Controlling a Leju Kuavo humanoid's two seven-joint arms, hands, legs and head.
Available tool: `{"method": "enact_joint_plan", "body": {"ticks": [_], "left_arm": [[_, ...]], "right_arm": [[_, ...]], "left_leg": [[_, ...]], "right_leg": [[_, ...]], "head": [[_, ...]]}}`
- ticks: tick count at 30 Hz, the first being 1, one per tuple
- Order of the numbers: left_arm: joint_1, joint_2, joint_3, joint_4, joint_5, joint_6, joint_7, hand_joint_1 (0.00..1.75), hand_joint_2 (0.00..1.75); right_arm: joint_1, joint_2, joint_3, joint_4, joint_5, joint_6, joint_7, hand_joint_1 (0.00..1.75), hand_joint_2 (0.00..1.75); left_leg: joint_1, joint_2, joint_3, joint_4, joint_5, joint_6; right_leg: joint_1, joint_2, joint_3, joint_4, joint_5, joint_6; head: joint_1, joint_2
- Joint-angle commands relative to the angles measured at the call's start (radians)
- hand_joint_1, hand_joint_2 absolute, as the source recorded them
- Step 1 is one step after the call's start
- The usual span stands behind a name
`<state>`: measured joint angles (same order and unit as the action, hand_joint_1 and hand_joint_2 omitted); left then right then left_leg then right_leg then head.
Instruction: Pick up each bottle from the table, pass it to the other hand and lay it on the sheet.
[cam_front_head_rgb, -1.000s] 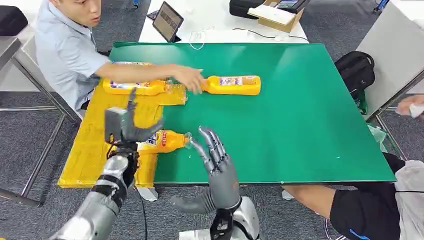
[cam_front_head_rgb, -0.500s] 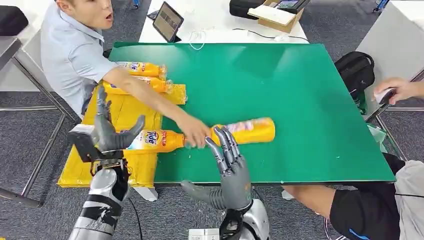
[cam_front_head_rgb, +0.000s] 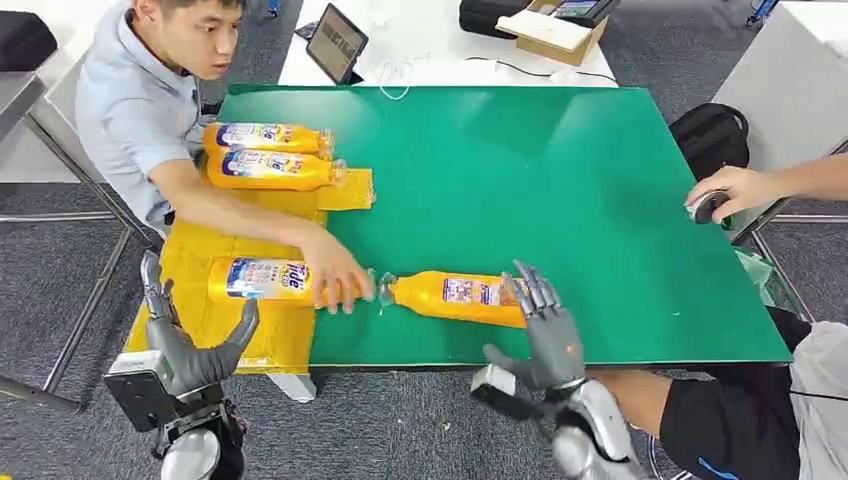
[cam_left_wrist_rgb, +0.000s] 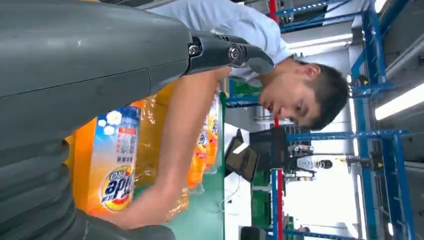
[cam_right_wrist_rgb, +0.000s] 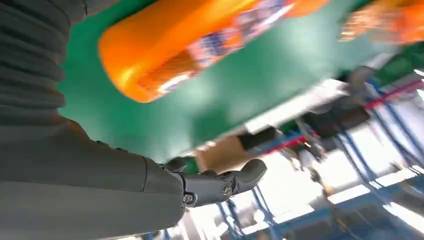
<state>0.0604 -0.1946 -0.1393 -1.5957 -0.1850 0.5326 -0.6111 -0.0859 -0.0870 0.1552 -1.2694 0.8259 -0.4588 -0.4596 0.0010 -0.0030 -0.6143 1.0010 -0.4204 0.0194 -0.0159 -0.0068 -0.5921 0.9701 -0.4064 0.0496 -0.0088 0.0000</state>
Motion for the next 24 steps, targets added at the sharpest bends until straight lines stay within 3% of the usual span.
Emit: {"method": "enact_joint_plan", "body": {"ticks": [1, 9, 16, 24], "left_arm": [[-0.031, 0.015, -0.054, 0.023, -0.028, 0.009, 0.009, 0.0, 1.75], [-0.103, 0.015, -0.071, 0.107, -0.034, 0.014, 0.015, 0.0, 1.75], [-0.126, 0.021, -0.069, 0.136, -0.035, 0.017, 0.014, 0.0, 1.75], [-0.16, 0.025, -0.075, 0.178, -0.04, 0.012, 0.01, 0.0, 1.75]], "right_arm": [[-0.364, 0.0, -0.024, 0.549, 0.01, 0.078, 0.095, 0.0, 1.75], [-0.541, 0.045, 0.005, 0.781, 0.051, 0.057, 0.089, 0.0, 1.75], [-0.571, 0.084, 0.009, 0.842, 0.042, 0.084, 0.09, 0.0, 1.75], [-0.562, 0.093, 0.072, 0.895, 0.064, 0.129, -0.04, 0.0, 1.75]], "left_leg": [[0.0, 0.003, 0.002, -0.001, 0.0, -0.001], [0.0, 0.003, 0.003, 0.0, 0.001, 0.0], [0.0, 0.002, 0.004, -0.001, 0.001, -0.001], [0.0, 0.0, 0.003, 0.0, 0.001, -0.001]], "right_leg": [[0.0, 0.003, 0.002, -0.001, 0.001, -0.001], [0.0, 0.003, 0.002, 0.0, 0.003, -0.002], [0.0, 0.002, 0.003, 0.0, 0.002, -0.003], [0.001, 0.0, 0.003, 0.0, 0.002, -0.002]], "head": [[0.0, 0.0], [0.0, 0.0], [0.0, 0.0], [0.0, 0.0]]}}
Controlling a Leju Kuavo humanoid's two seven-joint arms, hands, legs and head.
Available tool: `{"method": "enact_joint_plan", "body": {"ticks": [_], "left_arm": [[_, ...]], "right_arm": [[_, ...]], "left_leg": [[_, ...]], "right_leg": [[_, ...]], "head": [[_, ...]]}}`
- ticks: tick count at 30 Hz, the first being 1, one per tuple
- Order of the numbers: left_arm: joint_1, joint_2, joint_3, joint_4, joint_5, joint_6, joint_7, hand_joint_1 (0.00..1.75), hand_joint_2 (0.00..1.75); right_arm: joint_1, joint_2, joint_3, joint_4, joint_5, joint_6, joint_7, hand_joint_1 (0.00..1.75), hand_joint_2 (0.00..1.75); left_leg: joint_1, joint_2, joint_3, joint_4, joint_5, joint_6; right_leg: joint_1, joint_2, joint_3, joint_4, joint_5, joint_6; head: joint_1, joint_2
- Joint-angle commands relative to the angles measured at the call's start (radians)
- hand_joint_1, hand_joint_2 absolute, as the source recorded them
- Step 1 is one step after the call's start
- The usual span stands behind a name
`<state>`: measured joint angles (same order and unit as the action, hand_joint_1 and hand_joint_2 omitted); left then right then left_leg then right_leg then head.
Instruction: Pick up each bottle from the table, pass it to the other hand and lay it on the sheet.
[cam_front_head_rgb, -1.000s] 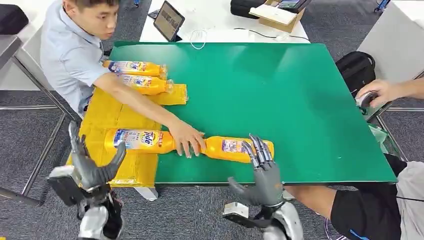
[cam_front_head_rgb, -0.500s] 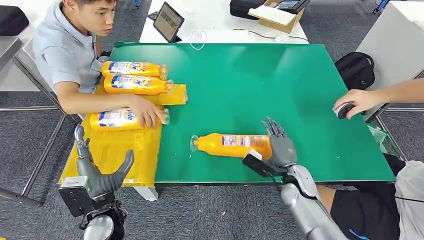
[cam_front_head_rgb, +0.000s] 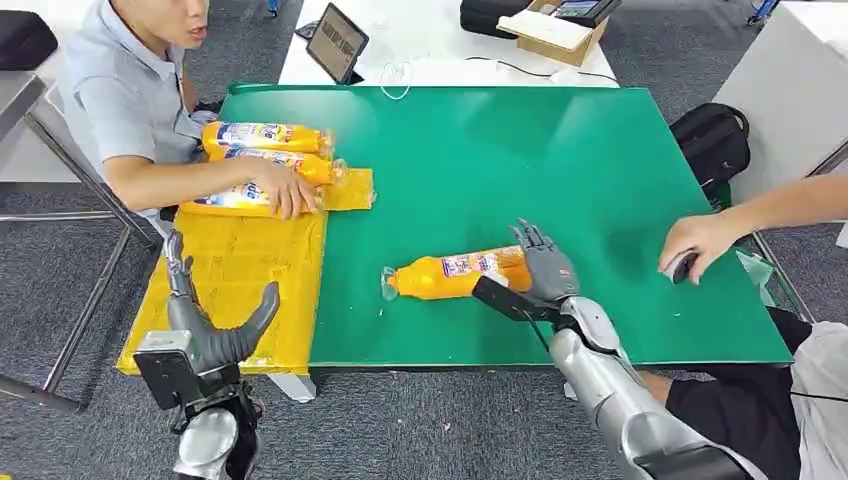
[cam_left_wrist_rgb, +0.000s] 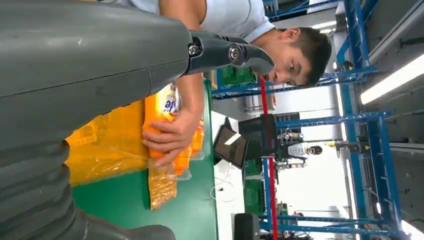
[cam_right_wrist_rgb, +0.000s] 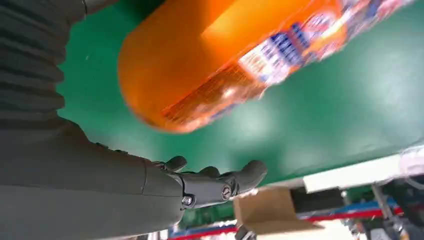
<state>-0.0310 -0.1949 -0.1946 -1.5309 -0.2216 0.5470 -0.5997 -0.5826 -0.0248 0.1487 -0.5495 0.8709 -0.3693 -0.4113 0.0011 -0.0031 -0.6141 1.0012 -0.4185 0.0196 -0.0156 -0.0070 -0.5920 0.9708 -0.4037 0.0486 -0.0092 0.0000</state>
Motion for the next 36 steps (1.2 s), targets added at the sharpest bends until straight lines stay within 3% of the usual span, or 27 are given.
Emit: {"method": "enact_joint_plan", "body": {"ticks": [1, 8, 11, 13, 19, 26, 27, 28, 29, 30, 33, 36], "left_arm": [[-0.07, 0.026, -0.02, 0.115, -0.003, -0.004, -0.001, 0.0, 1.75], [-0.08, 0.023, -0.029, 0.128, 0.0, -0.021, 0.004, 0.0, 1.75], [-0.069, 0.026, -0.03, 0.11, 0.015, -0.04, 0.013, 0.0, 1.75], [-0.049, 0.03, -0.021, 0.078, 0.029, -0.053, 0.031, 0.0, 1.75], [-0.03, 0.033, -0.011, 0.058, 0.027, -0.067, 0.053, 0.0, 1.75], [-0.045, 0.031, -0.001, 0.076, 0.024, -0.069, 0.054, 0.0, 1.75], [-0.052, 0.031, 0.0, 0.09, 0.022, -0.069, 0.053, 0.0, 1.75], [-0.057, 0.032, -0.001, 0.099, 0.022, -0.071, 0.052, 0.0, 1.75], [-0.061, 0.031, -0.001, 0.108, 0.022, -0.072, 0.051, 0.0, 1.75], [-0.063, 0.031, -0.002, 0.113, 0.021, -0.072, 0.049, 0.0, 1.75], [-0.067, 0.03, -0.002, 0.123, 0.021, -0.074, 0.041, 0.0, 1.75], [-0.067, 0.029, -0.001, 0.123, 0.019, -0.072, 0.036, 0.0, 1.75]], "right_arm": [[-0.066, 0.031, 0.082, 0.176, 0.022, 0.042, -0.089, 0.0, 1.75], [-0.096, 0.041, 0.135, 0.196, 0.071, 0.046, -0.043, 0.0, 1.75], [-0.124, 0.038, 0.157, 0.212, 0.102, 0.06, 0.037, 0.0, 1.75], [-0.153, 0.037, 0.198, 0.233, 0.164, 0.086, 0.196, 0.0, 1.75], [-0.178, 0.035, 0.218, 0.26, 0.202, 0.167, 0.323, 0.0, 1.75], [-0.158, 0.028, 0.183, 0.26, 0.166, 0.229, 0.298, 0.0, 1.75], [-0.148, 0.031, 0.151, 0.255, 0.127, 0.253, 0.257, 1.08, 1.75], [-0.137, 0.033, 0.123, 0.249, 0.091, 0.265, 0.219, 1.34, 1.75], [-0.132, 0.031, 0.123, 0.25, 0.088, 0.262, 0.211, 1.34, 1.75], [-0.128, 0.033, 0.113, 0.251, 0.075, 0.263, 0.195, 1.61, 1.75], [-0.103, 0.038, 0.108, 0.232, 0.057, 0.209, 0.113, 1.71, 1.75], [-0.087, 0.046, 0.103, 0.214, 0.037, 0.181, 0.057, 1.71, 1.75]], "left_leg": [[0.0, 0.0, 0.002, -0.001, 0.0, -0.001], [0.0, 0.001, 0.004, 0.0, -0.001, -0.001], [0.0, 0.001, 0.004, 0.0, -0.001, -0.001], [0.0, 0.002, 0.004, 0.0, -0.002, -0.001], [0.0, 0.002, 0.005, 0.0, -0.001, -0.001], [0.001, 0.0, 0.004, -0.001, 0.0, -0.001], [0.001, -0.001, 0.006, 0.0, -0.001, -0.002], [0.001, -0.001, 0.007, 0.0, -0.002, -0.002], [0.001, -0.002, 0.007, 0.0, -0.002, -0.002], [0.001, -0.002, 0.005, -0.001, -0.001, -0.001], [0.001, -0.003, 0.007, -0.001, 0.0, -0.002], [0.001, -0.002, 0.007, -0.001, 0.0, -0.001]], "right_leg": [[0.0, 0.0, 0.002, 0.0, 0.0, -0.001], [0.0, 0.001, 0.003, 0.0, -0.001, -0.002], [0.0, 0.001, 0.003, 0.001, -0.001, -0.002], [0.0, 0.002, 0.003, 0.001, -0.001, -0.002], [0.001, 0.002, 0.004, 0.0, -0.001, -0.002], [0.001, 0.0, 0.004, -0.001, -0.001, -0.002], [0.001, 0.0, 0.006, 0.0, -0.002, -0.002], [0.001, -0.001, 0.008, 0.0, -0.003, -0.003], [0.001, -0.002, 0.007, 0.0, -0.002, -0.003], [0.001, -0.002, 0.006, -0.001, -0.001, -0.002], [0.001, -0.002, 0.007, -0.002, -0.001, -0.002], [0.001, -0.002, 0.007, -0.002, -0.001, -0.002]], "head": [[0.0, 0.0], [0.0, 0.0], [0.0, 0.0], [0.0, 0.0], [0.0, 0.0], [0.0, 0.0], [0.0, 0.0], [0.0, 0.0], [0.0, 0.0], [0.0, 0.0], [0.0, 0.0], [0.0, 0.0]]}}
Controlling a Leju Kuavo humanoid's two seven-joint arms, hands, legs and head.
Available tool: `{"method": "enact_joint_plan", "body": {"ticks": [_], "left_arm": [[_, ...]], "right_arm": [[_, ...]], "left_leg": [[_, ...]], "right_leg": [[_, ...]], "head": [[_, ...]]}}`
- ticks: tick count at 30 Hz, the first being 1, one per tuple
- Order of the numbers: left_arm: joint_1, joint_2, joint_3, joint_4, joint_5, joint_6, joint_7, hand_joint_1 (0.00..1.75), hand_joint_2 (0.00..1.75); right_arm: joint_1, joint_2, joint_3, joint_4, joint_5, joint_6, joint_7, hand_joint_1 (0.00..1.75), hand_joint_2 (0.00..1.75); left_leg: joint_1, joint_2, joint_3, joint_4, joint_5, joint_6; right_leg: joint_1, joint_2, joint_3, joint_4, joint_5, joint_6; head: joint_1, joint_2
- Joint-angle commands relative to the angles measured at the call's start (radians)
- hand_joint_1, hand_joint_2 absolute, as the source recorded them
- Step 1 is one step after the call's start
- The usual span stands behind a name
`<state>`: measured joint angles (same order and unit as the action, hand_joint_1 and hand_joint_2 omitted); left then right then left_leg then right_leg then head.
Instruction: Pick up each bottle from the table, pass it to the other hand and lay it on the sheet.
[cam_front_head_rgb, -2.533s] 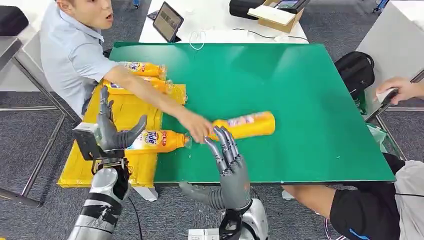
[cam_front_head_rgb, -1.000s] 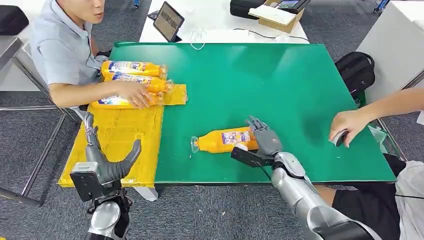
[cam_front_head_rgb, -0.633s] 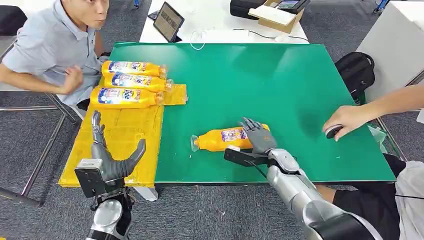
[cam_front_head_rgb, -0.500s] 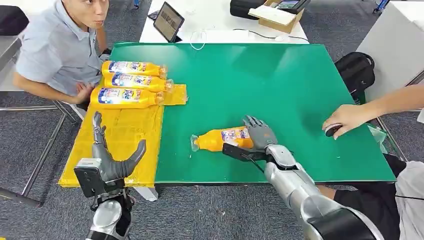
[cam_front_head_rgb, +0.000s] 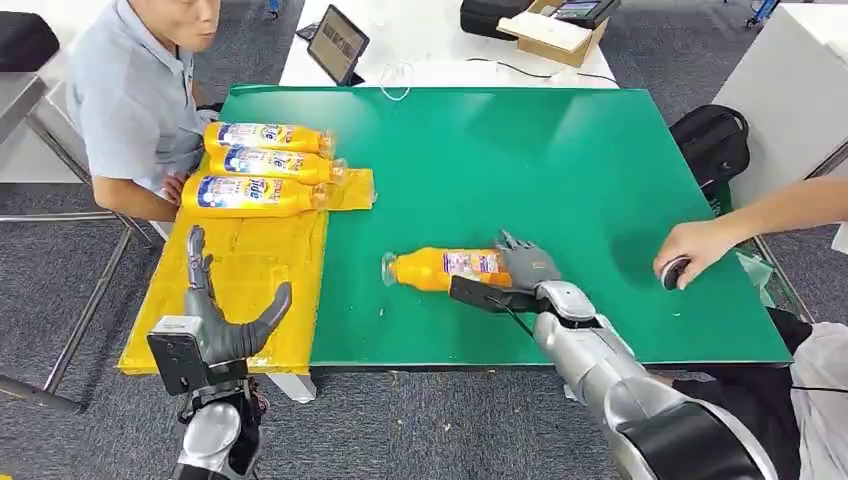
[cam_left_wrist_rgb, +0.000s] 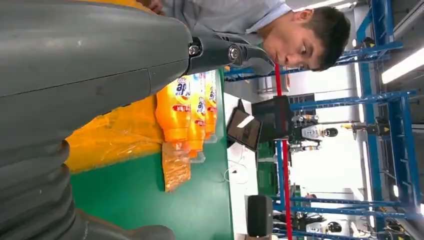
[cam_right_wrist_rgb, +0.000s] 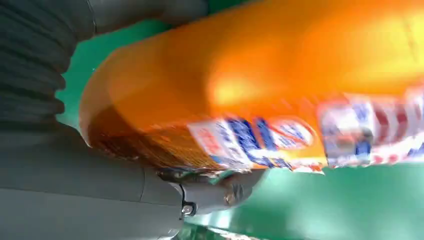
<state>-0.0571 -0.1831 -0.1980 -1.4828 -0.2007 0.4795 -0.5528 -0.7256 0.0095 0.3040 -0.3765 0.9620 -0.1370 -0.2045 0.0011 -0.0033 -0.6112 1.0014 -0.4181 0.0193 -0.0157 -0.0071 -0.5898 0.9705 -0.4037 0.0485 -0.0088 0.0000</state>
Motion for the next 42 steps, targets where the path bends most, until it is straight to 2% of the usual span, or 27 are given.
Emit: {"method": "enact_joint_plan", "body": {"ticks": [1, 2, 5, 12, 14, 15, 20, 21, 25, 28, 33, 35, 38, 42], "left_arm": [[-0.042, 0.017, 0.002, 0.077, -0.002, -0.006, -0.013, 0.0, 1.75], [-0.045, 0.016, 0.001, 0.078, -0.002, -0.007, -0.013, 0.0, 1.75], [-0.045, 0.015, 0.003, 0.081, 0.008, -0.028, -0.004, 0.0, 1.75], [0.023, 0.019, -0.002, 0.012, 0.123, -0.168, 0.027, 0.0, 1.75], [0.048, 0.026, -0.016, 0.022, 0.203, -0.273, 0.069, 0.0, 1.75], [0.053, 0.025, -0.019, 0.026, 0.204, -0.276, 0.066, 0.0, 1.75], [0.082, -0.018, 0.001, 0.104, 0.435, -0.428, 0.105, 0.0, 1.75], [0.086, -0.017, -0.009, 0.12, 0.439, -0.43, 0.1, 0.0, 1.75], [0.122, 0.013, -0.068, 0.107, 0.41, -0.474, 0.073, 0.0, 1.75], [0.107, 0.026, -0.111, 0.1, 0.346, -0.476, 0.063, 0.0, 1.75], [0.095, 0.021, -0.133, 0.067, 0.289, -0.462, 0.045, 0.0, 1.75], [0.076, 0.015, -0.137, 0.057, 0.287, -0.469, 0.033, 0.0, 1.75], [0.031, -0.005, -0.131, 0.054, 0.284, -0.439, 0.009, 0.0, 1.75], [-0.009, -0.013, -0.138, 0.075, 0.333, -0.447, 0.037, 0.0, 1.75]], "right_arm": [[0.065, 0.012, -0.053, 0.032, -0.068, -0.066, -0.193, 1.75, 1.75], [0.068, 0.014, -0.055, 0.028, -0.073, -0.079, -0.202, 1.71, 1.75], [0.083, 0.023, -0.066, 0.011, -0.101, -0.095, -0.247, 1.75, 1.75], [0.149, 0.069, -0.186, -0.115, -0.302, -0.052, -0.337, 1.75, 1.75], [0.187, 0.082, -0.241, -0.216, -0.426, -0.024, -0.387, 1.75, 1.75], [0.188, 0.081, -0.239, -0.223, -0.428, -0.022, -0.386, 1.75, 1.75], [0.308, 0.134, -0.297, -0.506, -0.624, -0.113, -0.46, 1.75, 1.75], [0.336, 0.144, -0.287, -0.564, -0.648, -0.121, -0.454, 1.75, 1.75], [0.447, 0.168, -0.219, -0.74, -0.714, -0.111, -0.452, 1.75, 1.75], [0.485, 0.169, -0.129, -0.771, -0.71, -0.098, -0.453, 1.75, 1.75], [0.493, 0.161, 0.006, -0.715, -0.655, -0.064, -0.432, 1.75, 1.75], [0.472, 0.156, 0.092, -0.641, -0.598, -0.03, -0.429, 1.71, 1.75], [0.457, 0.18, 0.165, -0.563, -0.566, -0.03, -0.447, 1.75, 1.75], [0.447, 0.196, 0.226, -0.513, -0.529, -0.067, -0.469, 1.73, 1.75]], "left_leg": [[0.001, -0.002, 0.006, -0.002, -0.001, -0.001], [0.001, -0.001, 0.007, -0.002, -0.002, -0.002], [0.001, -0.001, 0.005, -0.001, -0.001, -0.001], [0.001, 0.002, 0.006, -0.001, -0.002, -0.002], [0.001, 0.002, 0.005, -0.001, -0.002, -0.002], [0.001, 0.002, 0.005, -0.001, -0.002, -0.002], [0.001, 0.0, 0.004, 0.0, -0.003, -0.002], [0.0, 0.0, 0.0, -0.001, -0.001, -0.001], [0.001, 0.001, 0.004, -0.001, -0.003, -0.002], [0.001, 0.0, -0.001, -0.001, -0.002, -0.001], [0.001, 0.001, -0.002, -0.001, -0.002, -0.001], [0.001, 0.001, 0.0, -0.001, -0.003, -0.001], [0.001, 0.001, -0.002, 0.0, -0.002, -0.001], [0.001, 0.0, -0.003, -0.001, -0.001, -0.001]], "right_leg": [[0.001, -0.001, 0.006, -0.002, -0.002, -0.002], [0.002, -0.001, 0.007, -0.002, -0.002, -0.003], [0.001, 0.0, 0.005, -0.001, -0.001, -0.002], [0.002, 0.003, 0.005, -0.001, -0.001, -0.003], [0.002, 0.003, 0.004, 0.0, -0.002, -0.002], [0.001, 0.003, 0.004, 0.0, -0.002, -0.002], [0.001, 0.001, 0.004, 0.0, -0.003, -0.002], [0.0, 0.001, 0.0, 0.0, -0.001, -0.001], [0.001, 0.002, 0.004, -0.001, -0.003, -0.003], [0.001, 0.0, -0.002, -0.001, -0.002, -0.002], [0.001, 0.002, -0.002, 0.0, -0.002, -0.002], [0.001, 0.002, 0.0, 0.0, -0.003, -0.002], [0.002, 0.002, -0.002, 0.0, -0.002, -0.002], [0.001, 0.001, -0.002, -0.001, -0.001, -0.002]], "head": [[0.0, 0.0], [0.0, 0.0], [0.0, 0.0], [0.0, 0.0], [0.0, 0.0], [0.0, 0.0], [0.0, 0.0], [0.0, 0.0], [0.0, 0.0], [0.0, 0.0], [0.0, 0.0], [0.0, 0.0], [0.0, 0.0], [0.0, 0.0]]}}
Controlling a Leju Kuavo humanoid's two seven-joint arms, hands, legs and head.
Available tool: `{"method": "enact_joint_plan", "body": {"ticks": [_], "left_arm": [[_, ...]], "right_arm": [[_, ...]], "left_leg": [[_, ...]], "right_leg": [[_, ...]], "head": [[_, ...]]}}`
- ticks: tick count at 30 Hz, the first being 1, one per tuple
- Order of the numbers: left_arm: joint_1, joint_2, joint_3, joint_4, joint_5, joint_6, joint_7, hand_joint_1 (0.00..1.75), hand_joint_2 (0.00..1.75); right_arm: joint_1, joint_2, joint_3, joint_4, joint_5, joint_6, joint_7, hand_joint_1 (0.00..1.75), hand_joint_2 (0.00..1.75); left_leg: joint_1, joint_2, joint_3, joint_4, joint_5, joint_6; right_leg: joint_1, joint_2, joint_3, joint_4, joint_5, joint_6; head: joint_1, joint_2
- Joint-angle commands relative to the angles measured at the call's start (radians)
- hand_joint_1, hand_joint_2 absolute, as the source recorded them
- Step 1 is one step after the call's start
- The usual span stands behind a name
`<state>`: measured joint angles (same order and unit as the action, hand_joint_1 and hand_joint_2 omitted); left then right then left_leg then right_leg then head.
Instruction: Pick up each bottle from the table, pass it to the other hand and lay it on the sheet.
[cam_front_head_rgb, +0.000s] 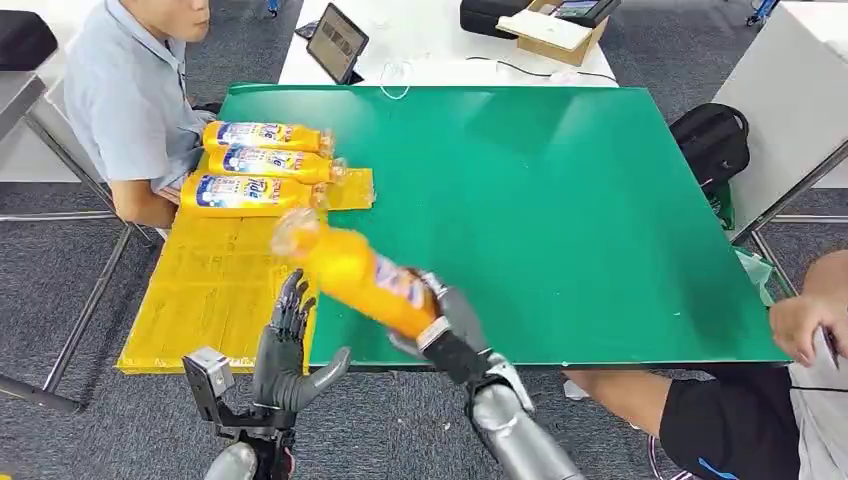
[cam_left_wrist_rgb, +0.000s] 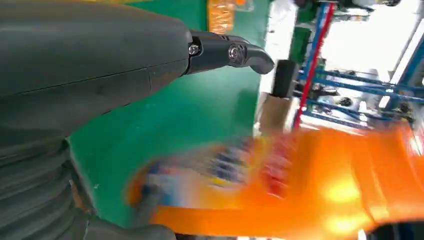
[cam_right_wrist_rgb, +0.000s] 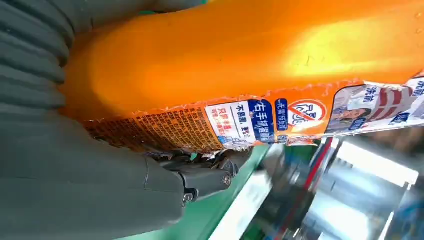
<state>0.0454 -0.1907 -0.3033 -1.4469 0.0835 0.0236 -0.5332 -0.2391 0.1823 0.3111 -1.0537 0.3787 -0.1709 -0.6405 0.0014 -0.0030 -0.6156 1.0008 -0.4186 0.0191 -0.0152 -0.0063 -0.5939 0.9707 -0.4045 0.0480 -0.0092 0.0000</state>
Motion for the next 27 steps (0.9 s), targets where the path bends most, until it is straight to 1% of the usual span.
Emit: {"method": "enact_joint_plan", "body": {"ticks": [1, 3, 4, 5, 6, 7, 8, 9, 10, 12, 13, 14, 15, 16, 18, 19, 20, 21, 22, 23, 24, 25, 26, 27], "left_arm": [[-0.117, -0.006, -0.036, 0.047, 0.066, 0.002, 0.027, 0.0, 1.75], [-0.125, 0.001, -0.049, 0.064, 0.121, -0.026, 0.067, 0.0, 1.75], [-0.128, 0.003, -0.058, 0.08, 0.137, -0.031, 0.073, 0.0, 1.75], [-0.131, 0.007, -0.064, 0.089, 0.155, -0.04, 0.076, 0.0, 1.75], [-0.131, 0.008, -0.065, 0.09, 0.16, -0.041, 0.077, 0.0, 1.75], [-0.134, 0.01, -0.065, 0.095, 0.174, -0.045, 0.078, 0.0, 1.75], [-0.139, 0.013, -0.069, 0.097, 0.188, -0.057, 0.077, 0.0, 1.75], [-0.142, 0.017, -0.072, 0.098, 0.196, -0.068, 0.079, 0.0, 1.75], [-0.143, 0.019, -0.074, 0.095, 0.209, -0.081, 0.082, 0.0, 1.75], [-0.134, 0.036, -0.083, 0.088, 0.262, -0.144, 0.115, 0.0, 1.75], [-0.127, 0.041, -0.085, 0.083, 0.269, -0.157, 0.116, 0.03, 1.75], [-0.123, 0.046, -0.085, 0.081, 0.28, -0.173, 0.118, 1.5, 1.75], [-0.123, 0.049, -0.084, 0.083, 0.291, -0.187, 0.124, 1.64, 1.75], [-0.121, 0.051, -0.082, 0.085, 0.298, -0.194, 0.125, 1.75, 1.75], [-0.125, 0.056, -0.08, 0.088, 0.325, -0.229, 0.135, 1.75, 1.75], [-0.126, 0.057, -0.078, 0.089, 0.329, -0.233, 0.138, 1.75, 1.75], [-0.127, 0.057, -0.077, 0.089, 0.329, -0.236, 0.139, 1.75, 1.75], [-0.128, 0.058, -0.075, 0.088, 0.329, -0.237, 0.139, 1.75, 1.75], [-0.129, 0.058, -0.073, 0.088, 0.329, -0.237, 0.139, 1.75, 1.75], [-0.13, 0.057, -0.07, 0.087, 0.329, -0.236, 0.139, 1.75, 1.75], [-0.129, 0.057, -0.067, 0.084, 0.329, -0.236, 0.139, 1.75, 1.75], [-0.129, 0.057, -0.067, 0.084, 0.329, -0.236, 0.139, 1.75, 1.75], [-0.125, 0.056, -0.059, 0.078, 0.334, -0.235, 0.136, 1.75, 1.75], [-0.118, 0.051, -0.04, 0.065, 0.344, -0.225, 0.132, 1.75, 1.75]], "right_arm": [[-0.041, 0.029, 0.23, 0.175, 0.056, -0.042, -0.039, 1.75, 1.75], [-0.047, 0.033, 0.26, 0.184, 0.055, -0.06, -0.057, 1.71, 1.75], [-0.048, 0.036, 0.276, 0.18, 0.048, -0.066, -0.058, 1.71, 1.75], [-0.054, 0.035, 0.294, 0.178, 0.042, -0.072, -0.058, 1.75, 1.75], [-0.057, 0.035, 0.299, 0.18, 0.039, -0.069, -0.058, 1.75, 1.75], [-0.066, 0.037, 0.308, 0.187, 0.032, -0.059, -0.056, 1.71, 1.75], [-0.074, 0.036, 0.314, 0.198, 0.024, -0.055, -0.058, 1.75, 1.75], [-0.08, 0.035, 0.319, 0.208, 0.025, -0.058, -0.058, 1.75, 1.75], [-0.088, 0.035, 0.322, 0.221, 0.023, -0.064, -0.058, 1.75, 1.75], [-0.09, 0.033, 0.327, 0.231, 0.012, -0.067, -0.058, 1.75, 1.75], [-0.09, 0.031, 0.33, 0.234, 0.011, -0.07, -0.058, 1.75, 1.75], [-0.092, 0.031, 0.329, 0.241, 0.008, -0.073, -0.058, 1.75, 1.75], [-0.092, 0.03, 0.327, 0.244, 0.006, -0.075, -0.058, 1.75, 1.75], [-0.091, 0.028, 0.326, 0.244, 0.004, -0.077, -0.058, 1.75, 1.75], [-0.092, 0.022, 0.323, 0.249, 0.005, -0.082, -0.058, 1.75, 1.75], [-0.092, 0.018, 0.321, 0.248, 0.003, -0.083, -0.058, 1.75, 1.75], [-0.093, 0.016, 0.318, 0.25, 0.002, -0.086, -0.058, 1.71, 1.75], [-0.093, 0.014, 0.316, 0.25, 0.004, -0.092, -0.058, 1.75, 1.75], [-0.092, 0.012, 0.315, 0.248, 0.006, -0.096, -0.058, 1.71, 1.75], [-0.091, 0.011, 0.314, 0.247, 0.008, -0.1, -0.058, 1.71, 1.75], [-0.088, 0.011, 0.313, 0.244, 0.011, -0.104, -0.058, 1.62, 1.75], [-0.088, 0.011, 0.313, 0.244, 0.011, -0.104, -0.058, 1.48, 1.75], [-0.083, 0.011, 0.314, 0.24, 0.014, -0.108, -0.058, 0.72, 1.75], [-0.068, 0.012, 0.313, 0.224, 0.032, -0.137, -0.058, 0.0, 1.75]], "left_leg": [[0.001, 0.0, 0.005, 0.0, -0.002, -0.002], [0.001, 0.0, 0.003, 0.0, -0.001, -0.001], [0.001, 0.0, 0.005, 0.0, -0.002, -0.001], [0.001, 0.001, 0.005, 0.0, -0.002, -0.001], [0.001, 0.001, 0.004, -0.001, -0.001, -0.001], [0.001, 0.001, 0.005, 0.0, -0.002, -0.002], [0.0, -0.001, 0.005, -0.001, -0.001, -0.001], [0.001, -0.001, 0.003, -0.001, 0.0, -0.001], [0.002, 0.0, 0.006, 0.0, -0.002, -0.002], [0.001, 0.001, 0.003, -0.001, -0.001, -0.001], [0.001, 0.0, 0.005, 0.0, -0.002, -0.002], [0.0, 0.0, 0.004, -0.001, -0.001, -0.001], [0.001, 0.0, 0.002, -0.001, 0.0, -0.001], [0.001, -0.001, 0.005, 0.0, -0.002, -0.002], [0.0, -0.001, 0.003, -0.001, 0.0, -0.001], [0.001, -0.001, 0.006, -0.001, -0.002, -0.001], [0.001, -0.001, 0.005, -0.001, -0.001, -0.001], [0.001, -0.001, 0.003, -0.001, 0.0, -0.001], [0.001, -0.002, 0.006, 0.0, -0.002, -0.001], [0.001, -0.002, 0.004, 0.0, -0.001, -0.001], [0.001, -0.002, 0.006, 0.0, -0.002, -0.001], [0.001, -0.002, 0.004, -0.001, -0.001, -0.001], [0.001, -0.002, 0.006, 0.0, -0.002, -0.001], [0.001, -0.001, 0.005, 0.0, -0.001, -0.001]], "right_leg": [[0.002, 0.001, 0.005, -0.001, -0.002, -0.002], [0.001, 0.0, 0.003, -0.001, -0.001, -0.001], [0.001, 0.0, 0.005, 0.0, -0.002, -0.002], [0.001, 0.001, 0.005, -0.001, -0.001, -0.002], [0.001, 0.001, 0.004, -0.001, -0.001, -0.002], [0.001, 0.001, 0.005, 0.0, -0.002, -0.002], [0.0, 0.0, 0.005, 0.0, -0.002, -0.002], [0.001, -0.001, 0.003, -0.001, -0.001, -0.001], [0.002, 0.0, 0.006, -0.001, -0.002, -0.002], [0.001, 0.001, 0.003, -0.001, -0.001, -0.002], [0.001, 0.001, 0.005, -0.001, -0.001, -0.002], [0.0, 0.0, 0.004, -0.001, -0.001, -0.002], [0.001, 0.0, 0.002, -0.001, -0.001, -0.001], [0.001, -0.001, 0.005, -0.001, -0.002, -0.002], [0.0, -0.001, 0.003, -0.001, -0.001, -0.001], [0.001, -0.001, 0.006, -0.001, -0.002, -0.002], [0.001, -0.001, 0.005, -0.001, -0.002, -0.002], [0.001, -0.001, 0.003, -0.001, -0.001, -0.001], [0.001, -0.002, 0.006, -0.001, -0.002, -0.002], [0.001, -0.002, 0.004, -0.001, -0.002, -0.001], [0.001, -0.002, 0.006, 0.0, -0.002, -0.002], [0.001, -0.002, 0.004, -0.001, -0.001, -0.001], [0.001, -0.002, 0.006, -0.001, -0.002, -0.002], [0.001, -0.001, 0.005, -0.001, -0.002, -0.002]], "head": [[0.0, 0.0], [0.0, 0.0], [0.0, 0.0], [0.0, 0.0], [0.001, 0.0], [0.0, 0.0], [-0.001, 0.0], [0.0, 0.0], [0.0, 0.0], [0.0, 0.0], [0.0, 0.0], [0.0, 0.0], [0.0, 0.0], [0.0, 0.0], [0.0, 0.0], [0.0, 0.0], [0.0, 0.0], [0.0, 0.0], [0.0, 0.0], [0.0, 0.0], [0.0, 0.0], [0.0, 0.0], [0.0, 0.0], [0.0, 0.0]]}}
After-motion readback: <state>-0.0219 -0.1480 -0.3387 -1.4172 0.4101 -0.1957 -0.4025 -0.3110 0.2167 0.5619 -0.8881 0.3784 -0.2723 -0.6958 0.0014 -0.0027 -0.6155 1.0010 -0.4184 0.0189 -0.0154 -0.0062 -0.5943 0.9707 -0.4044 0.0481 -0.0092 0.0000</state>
